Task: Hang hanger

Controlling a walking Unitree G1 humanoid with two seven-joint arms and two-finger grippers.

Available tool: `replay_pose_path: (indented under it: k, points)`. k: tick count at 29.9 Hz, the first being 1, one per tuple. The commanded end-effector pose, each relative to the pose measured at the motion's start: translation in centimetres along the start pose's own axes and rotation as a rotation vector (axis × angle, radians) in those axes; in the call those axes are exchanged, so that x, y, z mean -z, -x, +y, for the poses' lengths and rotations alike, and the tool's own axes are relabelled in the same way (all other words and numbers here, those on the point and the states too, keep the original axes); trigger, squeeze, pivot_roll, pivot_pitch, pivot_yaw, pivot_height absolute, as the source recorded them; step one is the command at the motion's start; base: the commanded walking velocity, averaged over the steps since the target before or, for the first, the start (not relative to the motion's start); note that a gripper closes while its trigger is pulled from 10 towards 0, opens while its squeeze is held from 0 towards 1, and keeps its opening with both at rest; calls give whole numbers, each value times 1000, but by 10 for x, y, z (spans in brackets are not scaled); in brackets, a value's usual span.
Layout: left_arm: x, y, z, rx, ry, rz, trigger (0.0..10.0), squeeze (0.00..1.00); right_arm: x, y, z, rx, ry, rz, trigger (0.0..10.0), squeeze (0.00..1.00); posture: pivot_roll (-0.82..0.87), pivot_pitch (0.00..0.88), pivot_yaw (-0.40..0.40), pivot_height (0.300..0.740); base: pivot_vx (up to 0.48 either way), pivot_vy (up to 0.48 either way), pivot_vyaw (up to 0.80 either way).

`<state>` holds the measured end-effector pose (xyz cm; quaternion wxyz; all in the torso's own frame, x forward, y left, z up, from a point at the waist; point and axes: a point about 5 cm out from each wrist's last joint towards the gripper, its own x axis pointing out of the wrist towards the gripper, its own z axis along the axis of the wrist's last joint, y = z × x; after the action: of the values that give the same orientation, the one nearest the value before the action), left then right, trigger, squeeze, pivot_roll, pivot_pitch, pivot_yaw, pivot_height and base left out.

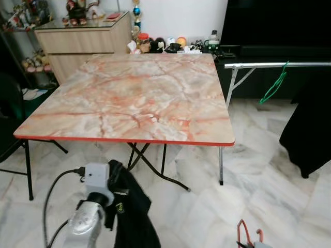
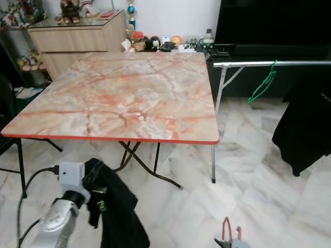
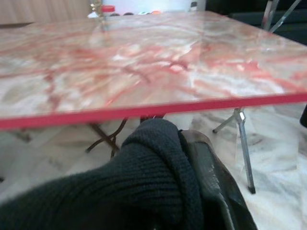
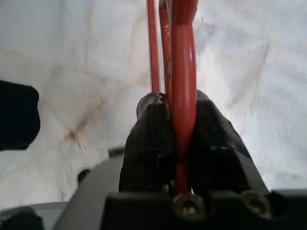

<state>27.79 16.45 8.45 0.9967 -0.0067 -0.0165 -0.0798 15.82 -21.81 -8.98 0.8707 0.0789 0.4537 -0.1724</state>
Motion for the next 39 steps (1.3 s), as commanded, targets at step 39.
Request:
replay_pose_path:
  k: [39]
  points:
    - [-177,-133,-94,523,-111,-332,10000,0,-11,-2,3,-6,-26,-26,10000,0,115,10,45,740,405,0,0]
